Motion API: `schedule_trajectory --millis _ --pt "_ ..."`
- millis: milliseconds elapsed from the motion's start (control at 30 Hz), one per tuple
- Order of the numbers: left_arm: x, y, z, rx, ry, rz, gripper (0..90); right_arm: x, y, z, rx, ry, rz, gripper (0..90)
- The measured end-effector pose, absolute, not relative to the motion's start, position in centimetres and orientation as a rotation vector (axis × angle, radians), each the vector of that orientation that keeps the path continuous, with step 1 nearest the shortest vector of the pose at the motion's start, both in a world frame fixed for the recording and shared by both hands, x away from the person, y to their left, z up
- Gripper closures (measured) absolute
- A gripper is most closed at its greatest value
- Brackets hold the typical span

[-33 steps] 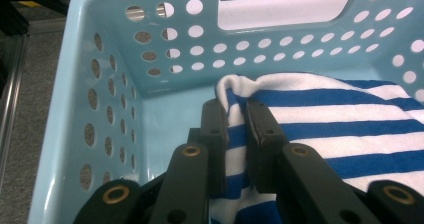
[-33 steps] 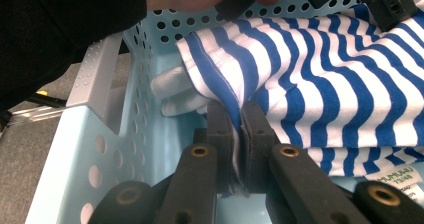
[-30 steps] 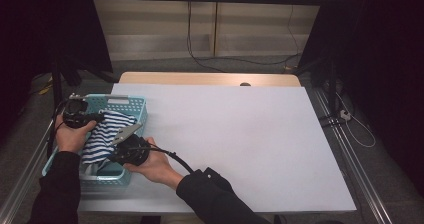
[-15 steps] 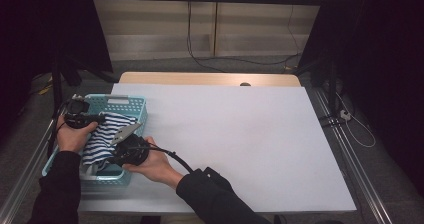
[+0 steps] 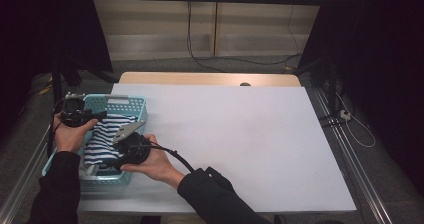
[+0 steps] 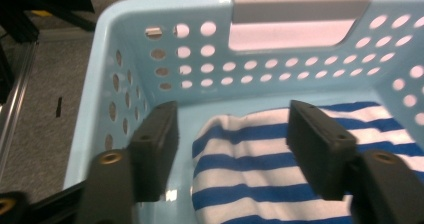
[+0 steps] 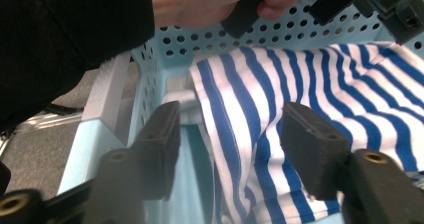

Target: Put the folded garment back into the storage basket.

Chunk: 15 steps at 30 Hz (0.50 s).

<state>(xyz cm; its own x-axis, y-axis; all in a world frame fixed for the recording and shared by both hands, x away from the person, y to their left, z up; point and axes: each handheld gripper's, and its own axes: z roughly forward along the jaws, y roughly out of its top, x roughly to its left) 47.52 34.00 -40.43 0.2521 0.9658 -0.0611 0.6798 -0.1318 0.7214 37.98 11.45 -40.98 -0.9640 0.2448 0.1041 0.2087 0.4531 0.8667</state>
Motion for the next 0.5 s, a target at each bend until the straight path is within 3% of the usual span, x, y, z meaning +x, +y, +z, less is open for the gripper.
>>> schedule_trajectory --millis 267,500 --pt "47.1 34.1 -39.6 1.829 1.461 0.605 16.9 38.2 10.6 -39.9 0.452 2.581 1.637 22.5" --pt "46.3 34.3 -38.5 1.812 1.396 0.622 8.9 38.6 9.2 -39.3 0.492 2.534 1.67 14.4"
